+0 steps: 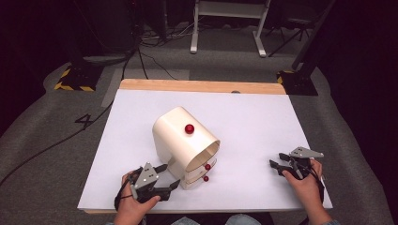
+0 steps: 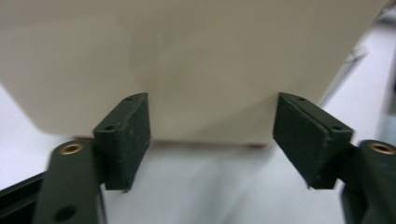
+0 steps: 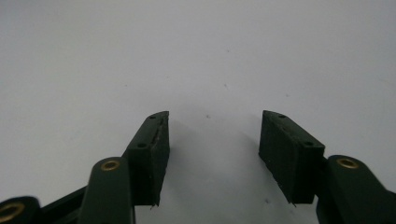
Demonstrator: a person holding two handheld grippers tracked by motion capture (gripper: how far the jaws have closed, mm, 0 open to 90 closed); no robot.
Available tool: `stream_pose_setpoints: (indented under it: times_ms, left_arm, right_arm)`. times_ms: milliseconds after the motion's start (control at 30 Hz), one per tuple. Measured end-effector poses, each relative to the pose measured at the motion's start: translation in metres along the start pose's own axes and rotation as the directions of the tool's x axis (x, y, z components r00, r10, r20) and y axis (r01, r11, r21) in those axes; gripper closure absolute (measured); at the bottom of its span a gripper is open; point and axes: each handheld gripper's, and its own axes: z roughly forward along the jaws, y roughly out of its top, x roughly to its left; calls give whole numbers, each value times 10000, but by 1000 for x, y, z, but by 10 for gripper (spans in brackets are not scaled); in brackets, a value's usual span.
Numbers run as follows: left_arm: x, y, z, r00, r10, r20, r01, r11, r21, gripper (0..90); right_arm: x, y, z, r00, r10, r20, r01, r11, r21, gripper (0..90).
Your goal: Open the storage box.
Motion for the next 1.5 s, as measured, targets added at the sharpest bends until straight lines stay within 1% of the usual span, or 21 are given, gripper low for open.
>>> stream_pose_setpoints:
  times_ms: [67, 133, 233, 400, 567, 667, 733, 767, 833, 867, 900, 967, 1033, 1067, 1167, 1200, 1233, 1267, 1300, 1467, 1500]
  left_arm:
    - [0, 1, 3, 10000, -35, -15, 35, 10000, -42, 253]
    - [-4, 6, 12, 9994, -287, -213, 287, 9996, -29, 249]
    - [-10, 11, 20, 9985, -227, -493, 228, 9997, 14, 244]
    - [-13, 17, 32, 9972, -538, -511, 534, 9985, -105, 242]
    - [-15, 21, 37, 9969, -542, -562, 541, 9985, -39, 242]
    - [-11, 20, 30, 9975, -430, -553, 421, 9990, -166, 302]
    - [-10, 19, 27, 9978, -379, -543, 375, 9993, -93, 285]
    - [-6, 18, 20, 9976, -310, -621, 319, 9994, 122, 285]
    - [-3, 17, 15, 9975, -215, -672, 232, 9994, 248, 286]
    - [3, 15, 6, 9983, -109, -570, 140, 9985, 533, 293]
    - [3, 15, 6, 9983, -109, -570, 140, 9985, 533, 292]
    - [13, 12, -6, 9968, 82, -800, -2, 9951, 991, 291]
    - [18, 12, -9, 9967, 86, -810, 4, 9938, 1109, 292]
    - [25, 12, -14, 9961, -32, -883, 156, 9899, 1406, 292]
    - [33, 12, -21, 9928, 112, -1190, 102, 9840, 1780, 286]
    - [35, 13, -23, 9928, 140, -1187, 86, 9823, 1872, 284]
    - [35, 13, -23, 9928, 140, -1187, 86, 9823, 1872, 285]
    - [40, 13, -27, 9926, 89, -1211, 162, 9788, 2044, 285]
    - [40, 13, -27, 9926, 89, -1211, 162, 9788, 2044, 285]
    - [53, 11, -35, 9893, -22, -1459, 384, 9686, 2457, 282]
    - [59, 9, -37, 9876, -55, -1571, 455, 9667, 2520, 281]
  right_arm:
    - [0, 0, 0, 10000, -1, 0, 1, 10000, -1, 437]
    - [0, 0, 0, 10000, 6, 0, -6, 10000, 7, 437]
    - [0, 0, 0, 10000, -4, 3, 4, 10000, 3, 437]
    - [0, 0, 0, 10000, -4, 4, 4, 10000, 4, 437]
    - [0, 0, 0, 10000, 5, 5, -5, 10000, 15, 437]
    - [0, 1, 0, 10000, -45, 19, 45, 10000, 11, 435]
    - [1, 1, -1, 9999, -91, 79, 91, 10000, 26, 428]
    - [2, 1, -1, 9999, -134, 31, 134, 9999, -1, 421]
    - [4, 2, -2, 9995, -26, -330, 23, 9999, -120, 420]
    - [5, 3, -4, 9986, 7, -537, -17, 9998, -176, 423]
    - [8, 5, -5, 9977, -56, -678, 41, 9997, -229, 425]
    - [14, 9, -9, 9955, -285, -904, 251, 9990, -382, 425]
    - [20, 13, -12, 9907, -496, -1265, 432, 9977, -526, 431]
    - [24, 15, -12, 9886, -589, -1386, 509, 9969, -605, 432]
    - [36, 21, -13, 9803, -913, -1753, 793, 9940, -747, 442]
    - [41, 23, -14, 9763, -1015, -1912, 880, 9931, -777, 444]
    - [41, 23, -14, 9763, -1015, -1912, 880, 9931, -777, 444]
    - [51, 27, -14, 9683, -1252, -2163, 1080, 9901, -897, 451]
    - [55, 30, -15, 9637, -1385, -2281, 1195, 9882, -955, 454]
    - [77, 42, -16, 9409, -1901, -2802, 1628, 9796, -1177, 460]
    - [81, 44, -16, 9362, -1985, -2899, 1702, 9781, -1200, 463]
